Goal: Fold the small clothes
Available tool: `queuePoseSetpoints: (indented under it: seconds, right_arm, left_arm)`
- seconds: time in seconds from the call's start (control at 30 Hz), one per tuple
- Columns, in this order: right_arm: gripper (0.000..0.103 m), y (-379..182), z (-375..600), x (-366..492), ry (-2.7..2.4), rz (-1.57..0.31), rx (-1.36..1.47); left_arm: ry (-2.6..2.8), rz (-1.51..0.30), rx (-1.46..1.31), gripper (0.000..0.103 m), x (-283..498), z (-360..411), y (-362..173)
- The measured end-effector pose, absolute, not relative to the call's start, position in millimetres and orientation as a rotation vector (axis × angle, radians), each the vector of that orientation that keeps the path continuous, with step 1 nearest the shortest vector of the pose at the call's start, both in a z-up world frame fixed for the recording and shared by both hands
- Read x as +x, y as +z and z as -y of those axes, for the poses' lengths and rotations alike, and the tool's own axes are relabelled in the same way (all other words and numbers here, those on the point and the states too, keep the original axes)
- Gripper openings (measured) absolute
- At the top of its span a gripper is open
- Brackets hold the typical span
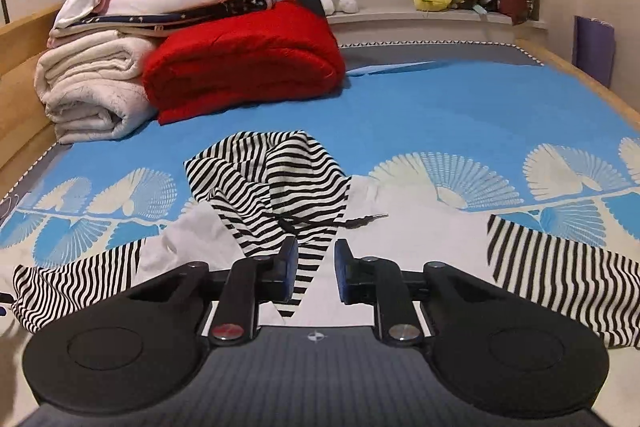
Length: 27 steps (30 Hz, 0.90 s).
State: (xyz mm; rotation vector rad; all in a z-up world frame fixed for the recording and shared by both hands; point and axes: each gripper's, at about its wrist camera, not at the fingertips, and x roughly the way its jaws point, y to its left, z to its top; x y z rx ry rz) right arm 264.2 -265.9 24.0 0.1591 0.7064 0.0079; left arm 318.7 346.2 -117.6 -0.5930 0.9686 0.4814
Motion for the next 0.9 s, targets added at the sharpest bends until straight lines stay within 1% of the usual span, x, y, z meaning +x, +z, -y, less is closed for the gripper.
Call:
queuePoseSetpoints:
  seconds: [0.1, 0.17, 0.2, 0.23, 0.3, 0.43, 0.57, 0.7, 0.73, 0.77, 0.8, 0.9]
  right_arm:
    - [0.021, 21.4, 262.1, 266.8, 0.033, -0.718, 0.146]
    - [0.021, 18.7, 260.3, 269.1, 0.043, -0.732, 0.142]
    - [0.021, 17.0, 259.9, 269.9, 0.046, -0.740, 0.143]
    - [0.021, 15.6, 259.6, 270.4, 0.047, -0.747, 0.143]
    - [0.021, 13.8, 259.4, 270.3, 0.048, -0.759, 0.141]
    - [0.021, 12.6, 259.3, 269.8, 0.053, -0.773, 0.136]
    - [0.021, 13.0, 263.3, 269.3, 0.054, -0.787, 0.156]
    - [0.021, 16.7, 273.5, 270.5, 0.058, -0.782, 0.214]
    - [0.017, 16.9, 277.0, 270.8, 0.061, -0.783, 0.240]
    - [0.007, 17.0, 280.4, 271.3, 0.064, -0.786, 0.266]
    - [0.004, 16.6, 284.0, 272.0, 0.063, -0.789, 0.293]
    - [0.004, 10.9, 293.3, 273.3, 0.037, -0.813, 0.342]
  left_arm:
    - [0.460, -0.998, -0.644, 0.047, 322.7, -351.5, -134.1]
    - [0.448, -0.986, -0.608, 0.046, 327.0, -346.7, -135.3]
    - [0.443, -0.978, -0.590, 0.030, 329.0, -344.3, -133.7]
    - [0.435, -0.976, -0.589, 0.007, 331.0, -342.6, -133.0]
    - [0.427, -0.962, -0.579, 0.005, 334.6, -336.6, -129.5]
    - [0.426, -0.906, -0.436, 0.005, 344.1, -305.5, -102.0]
    - [0.379, -0.848, -0.423, 0.005, 345.4, -257.7, -49.3]
    - [0.224, -0.771, -0.351, 0.005, 341.2, -180.4, 11.8]
    - [0.176, -0.754, -0.345, 0.005, 338.4, -160.2, 22.7]
    - [0.124, -0.736, -0.337, 0.005, 335.0, -136.9, 31.4]
    - [0.081, -0.723, -0.330, 0.005, 332.3, -116.9, 35.6]
    - [-0.090, -0.709, -0.381, 0.005, 331.1, -52.9, 30.6]
